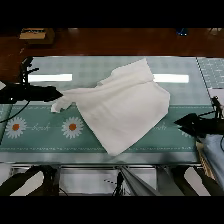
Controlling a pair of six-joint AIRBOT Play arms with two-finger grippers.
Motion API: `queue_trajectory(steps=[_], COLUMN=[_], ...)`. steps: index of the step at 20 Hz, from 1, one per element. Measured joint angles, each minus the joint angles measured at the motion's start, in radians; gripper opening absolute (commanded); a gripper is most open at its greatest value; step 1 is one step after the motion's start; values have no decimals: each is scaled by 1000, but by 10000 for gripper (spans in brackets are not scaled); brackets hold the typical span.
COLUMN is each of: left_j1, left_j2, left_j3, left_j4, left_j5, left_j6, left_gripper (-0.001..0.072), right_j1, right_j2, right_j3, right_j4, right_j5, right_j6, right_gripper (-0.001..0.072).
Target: Fold the shirts.
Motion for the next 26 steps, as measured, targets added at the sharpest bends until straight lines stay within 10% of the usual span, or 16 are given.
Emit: queue_trajectory(steps=[13,17,26], left_j1=[0,0,112], left_j2=[0,0,20], left_j3=[0,0,165], left_j4=[0,-12,-135], left_j5=[0,2,49], left_j6=[-1,-1,35], left_gripper=[19,19,18], right_j1=[577,761,689], right_j2=[-82,-195,24], right_j3=[-203,-204,158], right_j4=[215,362,434], right_j5=[-603,-838,-872], right_j6=[228,258,55], right_gripper=[501,20,18])
